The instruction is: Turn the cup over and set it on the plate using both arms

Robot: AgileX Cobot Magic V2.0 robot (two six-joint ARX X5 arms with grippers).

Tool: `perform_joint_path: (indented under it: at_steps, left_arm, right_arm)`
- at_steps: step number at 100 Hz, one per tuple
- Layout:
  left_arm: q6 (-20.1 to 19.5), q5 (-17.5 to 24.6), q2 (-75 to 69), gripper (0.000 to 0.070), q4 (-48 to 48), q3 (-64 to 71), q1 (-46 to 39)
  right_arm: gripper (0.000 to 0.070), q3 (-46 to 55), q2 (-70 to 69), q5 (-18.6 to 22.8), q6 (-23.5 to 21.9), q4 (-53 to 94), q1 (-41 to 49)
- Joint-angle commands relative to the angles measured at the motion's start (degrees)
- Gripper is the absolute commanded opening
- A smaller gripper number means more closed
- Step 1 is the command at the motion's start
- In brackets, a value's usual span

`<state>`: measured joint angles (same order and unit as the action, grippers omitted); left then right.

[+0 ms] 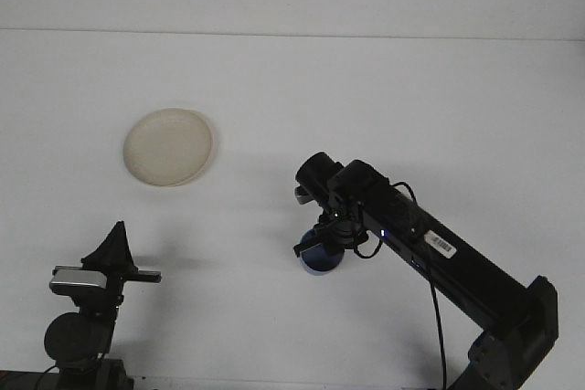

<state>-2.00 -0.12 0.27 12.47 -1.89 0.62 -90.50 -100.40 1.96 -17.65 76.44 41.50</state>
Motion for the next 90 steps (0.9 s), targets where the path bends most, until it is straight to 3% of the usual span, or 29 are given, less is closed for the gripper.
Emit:
perform_joint_path:
  at_steps: [1, 18, 27, 51, 57, 90]
  left_arm:
    - [0.3, -0.3, -0.1, 0.0012, 0.7, 1.1, 0.0]
    - [0.3, -0.3, -0.1, 0.0011, 0.7, 1.1, 0.0]
    - [0.3, -0.3, -0.1, 0.0012, 0.7, 1.1, 0.0]
    - [0.3, -0.3, -0.1, 0.0012, 0.7, 1.1, 0.0]
    - [0.3, -0.3, -0.1, 0.0012, 0.7, 1.1, 0.0]
    - [0.3, -0.3, -0.1, 0.0012, 0.7, 1.1, 0.0]
  right_arm:
    - [0.0013, -1.3, -2.1, 0.2, 1.0, 0.0, 0.5]
    - [0.003, -1.3, -3.0, 0.2, 1.5, -0.3, 0.4]
    - [0.0088, -1.3, -3.2, 0.2, 1.6, -0.5, 0.4]
    - [0.0393, -1.4, -3.2, 1.1, 1.5, -0.8, 0.4]
    - [0.0442, -1.7, -3.2, 1.2, 1.6, -0.6, 0.3]
    - [0.0456, -8.9, -0.9, 1.0, 6.9, 2.0, -1.7]
